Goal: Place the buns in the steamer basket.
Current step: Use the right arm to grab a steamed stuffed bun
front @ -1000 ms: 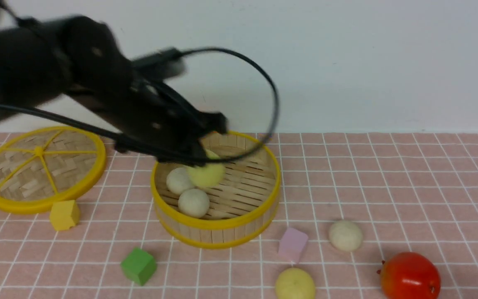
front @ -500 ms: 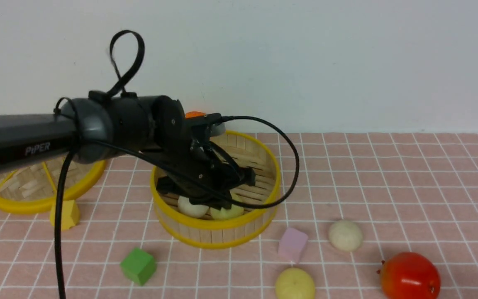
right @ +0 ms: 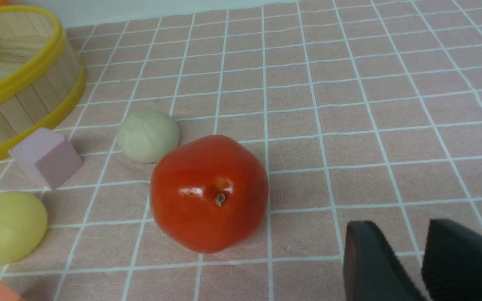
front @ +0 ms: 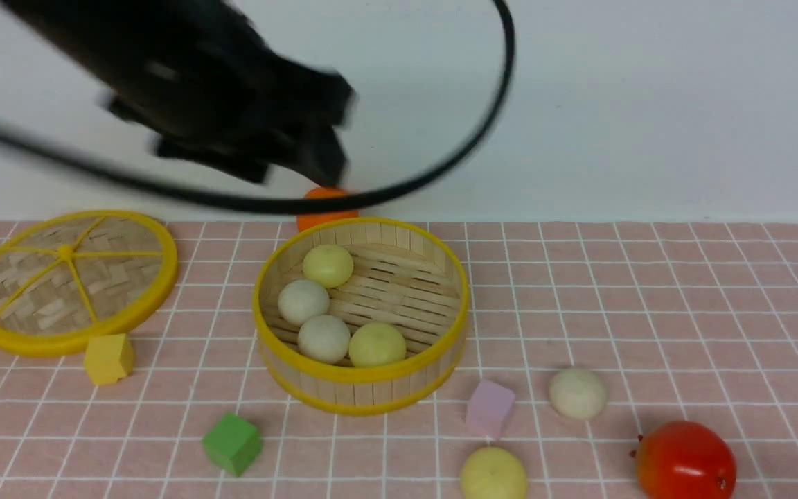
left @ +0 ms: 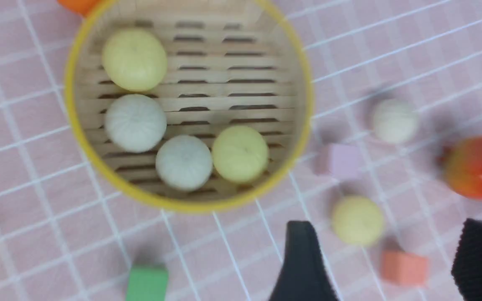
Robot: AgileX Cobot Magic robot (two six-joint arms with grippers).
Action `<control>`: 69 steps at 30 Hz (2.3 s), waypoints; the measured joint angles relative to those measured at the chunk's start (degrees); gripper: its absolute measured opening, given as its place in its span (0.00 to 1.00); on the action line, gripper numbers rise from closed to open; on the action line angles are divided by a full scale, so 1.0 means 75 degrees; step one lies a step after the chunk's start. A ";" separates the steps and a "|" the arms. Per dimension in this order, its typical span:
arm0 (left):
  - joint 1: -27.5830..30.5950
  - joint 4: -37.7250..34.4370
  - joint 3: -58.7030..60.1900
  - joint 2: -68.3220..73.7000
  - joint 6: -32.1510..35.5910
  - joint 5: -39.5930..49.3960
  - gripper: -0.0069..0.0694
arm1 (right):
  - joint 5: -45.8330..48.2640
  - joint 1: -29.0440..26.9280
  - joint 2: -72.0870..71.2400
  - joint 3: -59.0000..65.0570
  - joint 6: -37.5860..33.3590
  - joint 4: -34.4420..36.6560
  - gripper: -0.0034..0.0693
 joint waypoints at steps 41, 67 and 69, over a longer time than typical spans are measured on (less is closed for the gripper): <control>0.0323 0.1970 0.8520 -1.0199 -0.2690 -0.2407 0.11 | 0.0000 0.0000 0.0000 0.0000 0.0000 0.0001 0.38; 0.2798 0.1709 1.2717 -1.0847 -0.0435 -0.5717 0.11 | 0.0000 0.0000 0.0000 0.0000 0.0000 0.0008 0.38; 0.2798 0.1709 1.2720 -1.0847 -0.0435 -0.5740 0.11 | 0.0000 0.0000 0.0000 0.0000 0.0000 0.0008 0.38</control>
